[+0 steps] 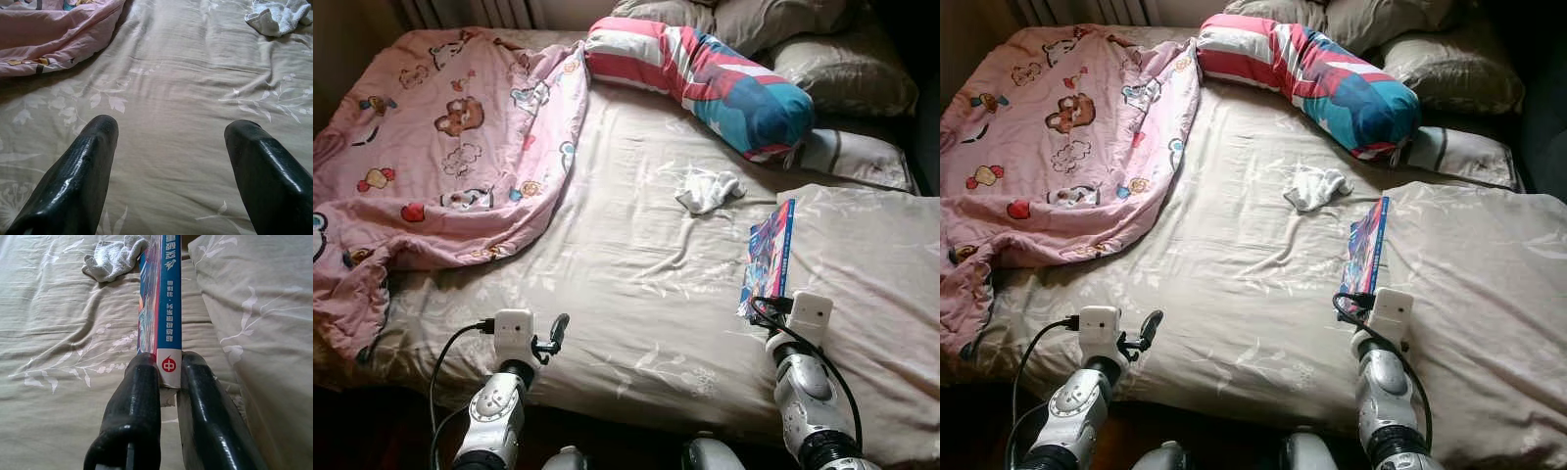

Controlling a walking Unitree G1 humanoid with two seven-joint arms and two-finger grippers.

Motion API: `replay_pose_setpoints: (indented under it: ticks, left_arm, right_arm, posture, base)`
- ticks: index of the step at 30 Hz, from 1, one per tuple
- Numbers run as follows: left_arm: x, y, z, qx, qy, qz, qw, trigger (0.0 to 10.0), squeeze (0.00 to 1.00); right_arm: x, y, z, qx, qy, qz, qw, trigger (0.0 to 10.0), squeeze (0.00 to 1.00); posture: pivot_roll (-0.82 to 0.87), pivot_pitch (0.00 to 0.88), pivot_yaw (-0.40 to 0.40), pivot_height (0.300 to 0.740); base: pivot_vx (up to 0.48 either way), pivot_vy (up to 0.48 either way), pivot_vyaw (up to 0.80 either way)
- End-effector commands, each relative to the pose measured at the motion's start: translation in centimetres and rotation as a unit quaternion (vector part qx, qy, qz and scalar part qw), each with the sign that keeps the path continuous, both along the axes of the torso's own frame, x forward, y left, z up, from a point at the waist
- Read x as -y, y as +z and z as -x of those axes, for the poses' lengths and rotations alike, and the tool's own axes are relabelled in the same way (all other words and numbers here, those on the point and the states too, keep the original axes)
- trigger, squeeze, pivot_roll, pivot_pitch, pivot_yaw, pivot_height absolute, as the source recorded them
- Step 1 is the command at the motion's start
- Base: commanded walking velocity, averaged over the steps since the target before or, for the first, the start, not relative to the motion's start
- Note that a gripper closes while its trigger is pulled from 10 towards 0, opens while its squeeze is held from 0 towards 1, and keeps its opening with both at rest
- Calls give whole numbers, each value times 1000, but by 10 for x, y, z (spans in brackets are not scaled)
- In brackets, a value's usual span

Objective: Clean up the room

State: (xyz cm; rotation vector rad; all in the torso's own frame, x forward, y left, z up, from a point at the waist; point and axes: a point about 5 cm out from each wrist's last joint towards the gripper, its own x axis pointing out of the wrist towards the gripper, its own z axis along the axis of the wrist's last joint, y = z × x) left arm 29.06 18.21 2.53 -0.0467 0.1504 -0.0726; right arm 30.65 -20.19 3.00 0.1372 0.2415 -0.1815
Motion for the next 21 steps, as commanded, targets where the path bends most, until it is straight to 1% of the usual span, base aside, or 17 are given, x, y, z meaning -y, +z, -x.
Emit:
replay_pose_setpoints:
  ticks: [1, 2, 4, 7, 13, 15, 16, 17, 18, 19, 21]
  left_arm:
    - [-3, -6, 5, -18, 1, -4, 1000, 10000, 0]
    - [-2, -6, 5, -18, 1, -4, 1000, 10000, 0]
    - [-2, -6, 5, -19, 1, -4, 1000, 10000, 0]
    - [-3, -6, 5, -18, 1, -4, 1000, 10000, 0]
    - [-3, -6, 5, -18, 2, -4, 1000, 10000, 0]
    - [-3, -6, 5, -19, 2, -4, 1000, 10000, 0]
    - [-3, -6, 5, -19, 2, -4, 1000, 10000, 0]
    - [-3, -7, 5, -19, 2, -4, 1000, 10000, 0]
    - [-3, -7, 5, -19, 2, -4, 1000, 10000, 0]
    - [-3, -7, 5, -20, 1, -4, 1000, 10000, 0]
    - [-3, -7, 5, -20, 1, -4, 1000, 10000, 0]
  right_arm:
    - [-1, 2, -2, 4, 4, 7, 1000, 10000, 0]
    - [-2, 3, -2, 7, 7, 7, 1000, 10000, 0]
    - [-2, 3, -2, 10, 9, 6, 1000, 10000, 0]
    - [-5, 5, -3, 21, 13, 1, 1000, 10000, 0]
    - [-10, 3, -3, 13, 32, -1, 999, 10000, 0]
    - [-13, 3, -3, 13, 42, -13, 999, 10000, 0]
    - [-15, 4, -5, 17, 50, -23, 998, 10000, 0]
    - [-21, 7, -7, 23, 77, -36, 996, 10000, 0]
    - [-21, 7, -7, 23, 77, -36, 996, 10000, 0]
    - [-28, 8, -8, 24, 105, -35, 994, 10000, 0]
    - [-34, 8, -9, 23, 131, -36, 991, 10000, 0]
  posture:
    - [0, 189, 43, 656]
    - [0, 189, 43, 646]
    - [0, 189, 43, 642]
    - [2, 192, 44, 642]
    - [3, 193, 44, 642]
    - [2, 194, 44, 642]
    - [2, 195, 45, 642]
    - [-1, 194, 45, 642]
    - [-1, 194, 45, 642]
    - [-1, 195, 45, 642]
    - [-1, 195, 45, 642]
  base:
    - [0, 0, 0]
    - [0, 0, 0]
    - [0, 0, 0]
    - [0, 0, 0]
    - [0, 0, 0]
    - [0, 0, 0]
    - [0, 0, 0]
    - [0, 0, 0]
    - [0, 0, 0]
    - [0, 0, 0]
    - [0, 0, 0]
